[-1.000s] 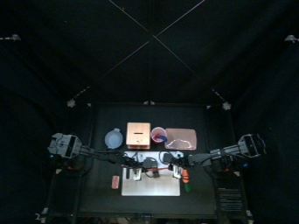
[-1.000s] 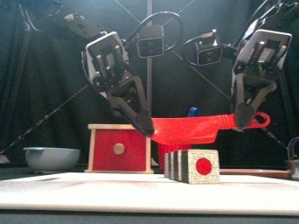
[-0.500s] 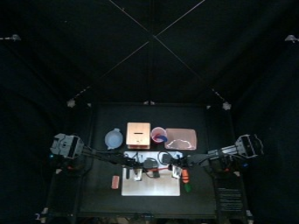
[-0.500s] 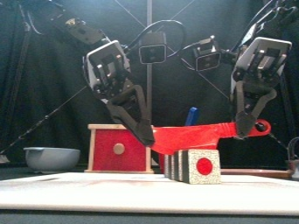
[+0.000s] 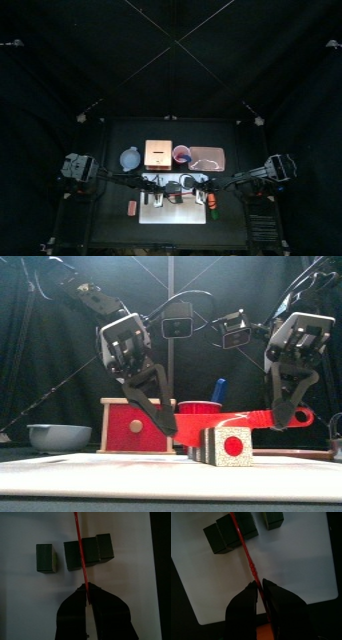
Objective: Place sushi on board then cut the sushi with the knife then place the pieces on the plate
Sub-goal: Cut the sushi into 4 pieces
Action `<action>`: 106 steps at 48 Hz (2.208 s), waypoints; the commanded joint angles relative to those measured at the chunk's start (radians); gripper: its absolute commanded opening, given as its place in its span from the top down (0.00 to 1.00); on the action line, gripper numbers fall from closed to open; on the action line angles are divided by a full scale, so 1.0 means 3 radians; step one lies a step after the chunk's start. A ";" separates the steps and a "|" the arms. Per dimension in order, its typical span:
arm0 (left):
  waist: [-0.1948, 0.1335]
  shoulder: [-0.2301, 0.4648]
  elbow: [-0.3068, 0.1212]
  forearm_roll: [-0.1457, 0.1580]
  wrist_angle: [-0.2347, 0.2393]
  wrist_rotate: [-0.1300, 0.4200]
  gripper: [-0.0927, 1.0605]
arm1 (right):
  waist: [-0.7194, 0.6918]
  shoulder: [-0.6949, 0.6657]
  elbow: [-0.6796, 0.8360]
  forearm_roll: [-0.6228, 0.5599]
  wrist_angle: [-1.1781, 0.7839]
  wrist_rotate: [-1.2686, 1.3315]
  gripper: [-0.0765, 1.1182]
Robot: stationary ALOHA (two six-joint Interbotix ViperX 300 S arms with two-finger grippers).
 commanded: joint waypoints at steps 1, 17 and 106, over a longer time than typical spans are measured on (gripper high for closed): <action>-0.0087 0.0010 -0.0041 -0.0061 0.0020 0.0010 0.56 | -0.0020 0.0020 -0.0026 0.0000 0.0010 0.0020 0.52; -0.0097 0.0036 -0.0041 -0.0118 0.0031 0.0010 0.56 | 0.0031 0.0087 -0.0026 0.0072 -0.0072 0.0026 0.52; -0.0337 -0.0159 -0.0240 0.0036 0.0235 0.0010 0.56 | 0.0251 -0.0399 -0.0036 0.0169 0.0123 0.0026 0.52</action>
